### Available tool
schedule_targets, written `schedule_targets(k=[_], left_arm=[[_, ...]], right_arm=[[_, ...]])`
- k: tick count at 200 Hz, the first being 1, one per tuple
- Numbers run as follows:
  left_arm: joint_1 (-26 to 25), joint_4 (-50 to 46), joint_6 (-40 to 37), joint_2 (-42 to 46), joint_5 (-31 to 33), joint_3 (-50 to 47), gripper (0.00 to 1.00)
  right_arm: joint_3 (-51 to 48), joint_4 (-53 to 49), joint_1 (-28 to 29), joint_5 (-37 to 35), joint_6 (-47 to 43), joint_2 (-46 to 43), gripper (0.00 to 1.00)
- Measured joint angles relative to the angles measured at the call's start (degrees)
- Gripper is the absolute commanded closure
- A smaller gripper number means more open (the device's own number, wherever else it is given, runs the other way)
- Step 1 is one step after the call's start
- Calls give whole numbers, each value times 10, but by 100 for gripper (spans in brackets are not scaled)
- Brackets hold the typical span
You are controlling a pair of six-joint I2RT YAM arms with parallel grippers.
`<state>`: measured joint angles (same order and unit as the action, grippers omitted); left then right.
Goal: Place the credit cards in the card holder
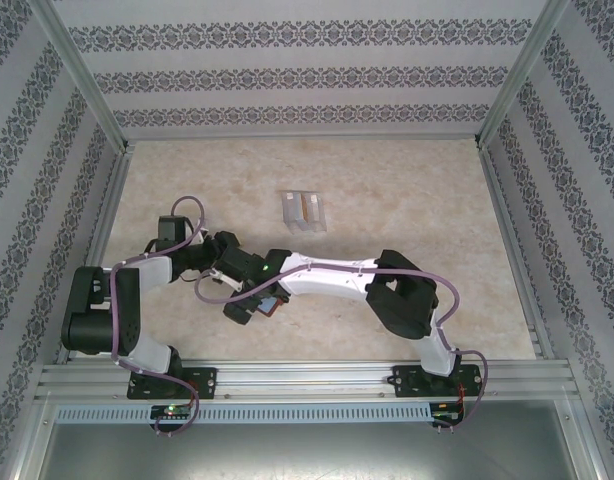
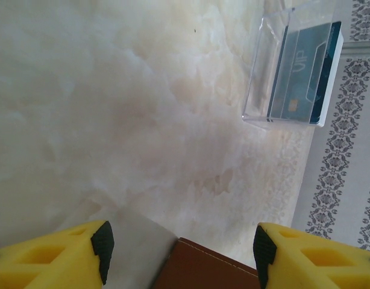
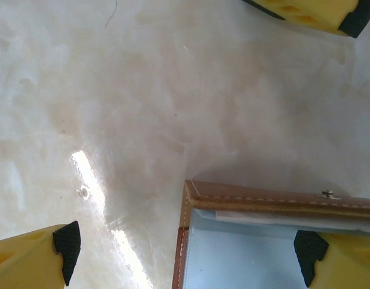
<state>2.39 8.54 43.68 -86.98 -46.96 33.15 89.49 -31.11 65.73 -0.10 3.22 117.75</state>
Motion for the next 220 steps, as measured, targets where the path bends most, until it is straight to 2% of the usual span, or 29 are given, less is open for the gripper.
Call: schedule_targets(k=[32,90,174,220], left_arm=[[3,-18,-10,16,3,0,29],[3,-58,-31,74,19,14,15],[0,-136,-75,86,31,18,19],[-23,-150,-82,58,51,38,20]], right_arm=[[-23,50,-13,40,-5,0,6],[-71,138,-50,131,-22,-1,8],[-176,294,-94,235,-19,-30,11],[-197,317,-99,251,-15,-30,11]])
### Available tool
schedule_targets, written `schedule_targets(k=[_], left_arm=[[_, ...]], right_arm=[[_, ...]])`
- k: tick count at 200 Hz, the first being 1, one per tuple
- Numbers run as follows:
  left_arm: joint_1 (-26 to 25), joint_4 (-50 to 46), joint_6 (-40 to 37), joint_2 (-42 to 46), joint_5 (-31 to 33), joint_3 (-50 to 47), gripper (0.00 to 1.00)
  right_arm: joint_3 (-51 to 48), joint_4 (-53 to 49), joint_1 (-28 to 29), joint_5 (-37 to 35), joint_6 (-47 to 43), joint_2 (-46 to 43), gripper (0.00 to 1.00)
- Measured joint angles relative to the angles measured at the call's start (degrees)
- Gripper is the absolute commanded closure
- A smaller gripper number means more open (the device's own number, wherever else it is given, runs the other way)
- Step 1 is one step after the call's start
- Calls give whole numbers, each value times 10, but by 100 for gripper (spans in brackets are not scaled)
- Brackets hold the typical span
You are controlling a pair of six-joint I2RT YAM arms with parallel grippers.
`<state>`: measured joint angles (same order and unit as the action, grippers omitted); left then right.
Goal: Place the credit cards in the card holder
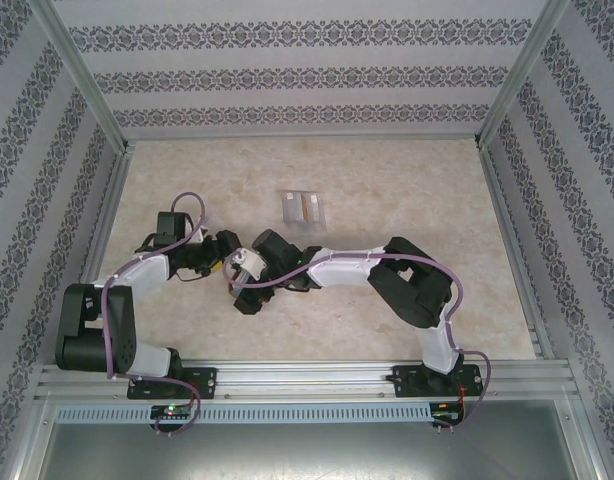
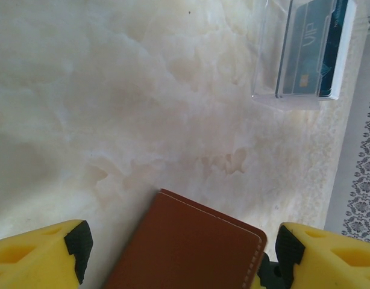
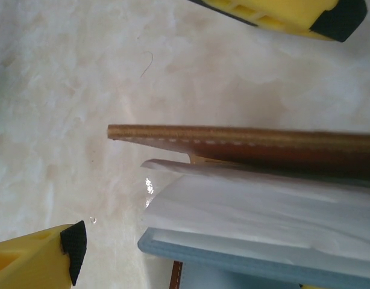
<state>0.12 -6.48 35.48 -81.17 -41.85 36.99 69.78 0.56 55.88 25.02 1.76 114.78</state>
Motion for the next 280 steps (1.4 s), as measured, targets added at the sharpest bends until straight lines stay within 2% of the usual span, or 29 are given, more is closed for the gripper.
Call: schedule_targets(k=[52,98,159,208,251,268,280], left_arm=[[-11,-8,-9,-11,10,0,20],[-19,-4,-7,-15,-9,-1,17],[-19,21,5,-7,-22,-15,18],[-15,20,5,-5,-21,-15,20],[-15,17,8,-5,-14,-16,28],[-15,18,9,-4,-12,-17,28],[-15,18,9,-4,-9,-19,24]], right_arm=[[-41,63,0,15,19,-14,11],[-97,198,-10,17,60,-32,12],[-113,384,-68,75,210,-1,14],[-103,454,-81,105,298,49,14],[-98,508,-89,124,366,72,14],[-98,528,-89,130,392,83,14],[-98,539,-89,136,410,90,14]])
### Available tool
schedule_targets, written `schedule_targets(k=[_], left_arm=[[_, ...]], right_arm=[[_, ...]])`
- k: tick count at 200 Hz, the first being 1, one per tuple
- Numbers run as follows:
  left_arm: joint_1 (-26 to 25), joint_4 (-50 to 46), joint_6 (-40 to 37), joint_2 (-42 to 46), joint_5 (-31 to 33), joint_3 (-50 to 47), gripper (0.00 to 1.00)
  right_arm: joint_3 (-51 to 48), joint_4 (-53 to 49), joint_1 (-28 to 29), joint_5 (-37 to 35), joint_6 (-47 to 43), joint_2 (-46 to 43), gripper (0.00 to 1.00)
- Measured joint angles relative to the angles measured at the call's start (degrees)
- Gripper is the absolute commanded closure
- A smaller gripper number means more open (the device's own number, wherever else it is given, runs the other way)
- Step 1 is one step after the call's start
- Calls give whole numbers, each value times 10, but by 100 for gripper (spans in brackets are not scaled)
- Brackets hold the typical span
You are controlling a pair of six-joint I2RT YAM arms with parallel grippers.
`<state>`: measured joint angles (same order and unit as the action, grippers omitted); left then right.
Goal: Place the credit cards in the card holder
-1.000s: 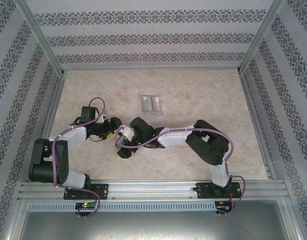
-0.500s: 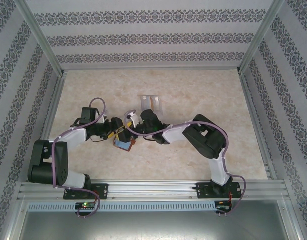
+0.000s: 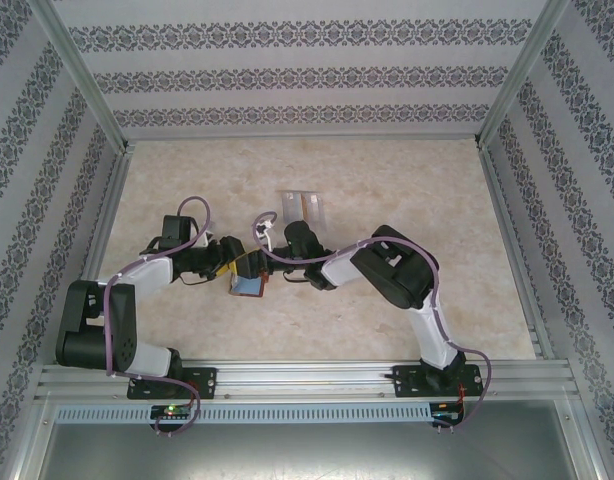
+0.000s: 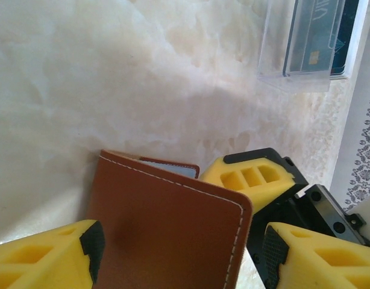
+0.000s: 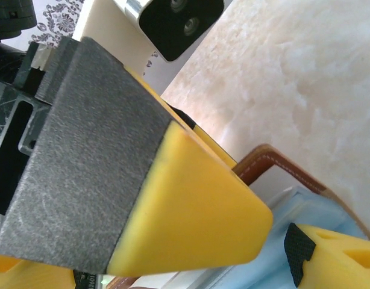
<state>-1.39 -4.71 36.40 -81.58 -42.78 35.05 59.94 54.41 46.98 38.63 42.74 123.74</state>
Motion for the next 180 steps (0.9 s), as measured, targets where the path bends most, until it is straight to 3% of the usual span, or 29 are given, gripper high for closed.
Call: schedule_targets(k=[31,116,146,180], left_arm=[[-1,7,1,-6,-1,-2,21],[-2,30,18,-15,3,9,35],[-2,19,15,-13,22,17,27],[-2,-13,9,-16,35,32,28]], right_arm=[[0,24,-2,12,39,10,14],[0,63,-3,14,155,23,16],[0,78,-4,13,175,23,16],[0,83,-2,11,176,23,16]])
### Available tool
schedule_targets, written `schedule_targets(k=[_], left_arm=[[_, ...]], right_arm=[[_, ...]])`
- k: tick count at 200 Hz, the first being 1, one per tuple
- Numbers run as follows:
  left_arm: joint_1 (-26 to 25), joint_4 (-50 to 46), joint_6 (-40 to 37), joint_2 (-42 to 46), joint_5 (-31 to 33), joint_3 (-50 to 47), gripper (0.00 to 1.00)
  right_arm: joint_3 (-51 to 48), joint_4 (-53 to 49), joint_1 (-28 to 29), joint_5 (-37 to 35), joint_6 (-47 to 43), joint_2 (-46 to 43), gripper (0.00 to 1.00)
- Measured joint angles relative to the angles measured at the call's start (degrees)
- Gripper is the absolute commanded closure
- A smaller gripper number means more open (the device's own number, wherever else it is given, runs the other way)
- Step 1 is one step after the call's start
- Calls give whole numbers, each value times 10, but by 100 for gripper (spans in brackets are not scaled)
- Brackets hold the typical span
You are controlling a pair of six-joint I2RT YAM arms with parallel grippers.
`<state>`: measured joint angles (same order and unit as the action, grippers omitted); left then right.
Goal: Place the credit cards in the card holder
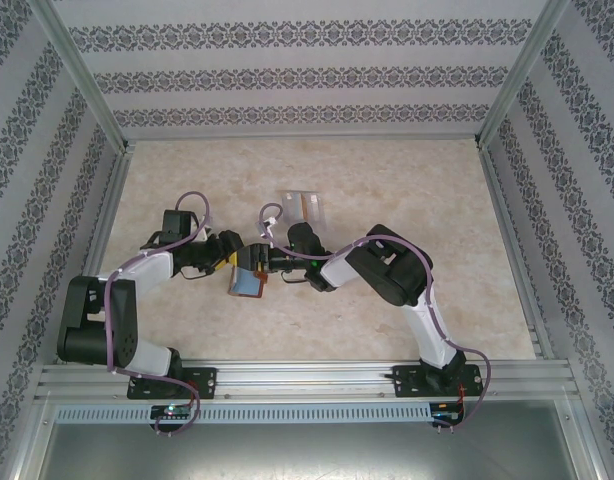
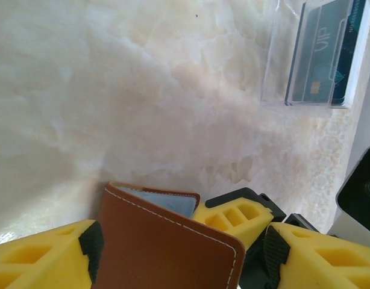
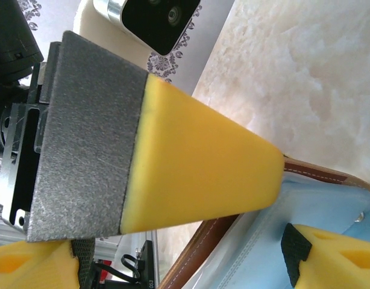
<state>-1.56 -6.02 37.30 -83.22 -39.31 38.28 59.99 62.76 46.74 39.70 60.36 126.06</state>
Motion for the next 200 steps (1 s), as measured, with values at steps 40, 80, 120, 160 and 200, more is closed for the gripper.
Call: schedule_targets(k=[40,80,120,160,200], left_arm=[[-4,-45,-17,-7,34,10,36],[-8,-80,-31,-18,56,21,48],[-11,-85,-42,-20,73,27,76],[-15,-88,-45,-14,81,27,87],[-16,-71,-29,-14,52,3,87]], right_arm=[[3,10,12,-3,1,0,16],[9,9,18,-7,6,1,16],[12,8,21,-8,9,1,17],[12,7,23,-9,6,0,19],[-46,-21,2,-33,-21,-64,23]])
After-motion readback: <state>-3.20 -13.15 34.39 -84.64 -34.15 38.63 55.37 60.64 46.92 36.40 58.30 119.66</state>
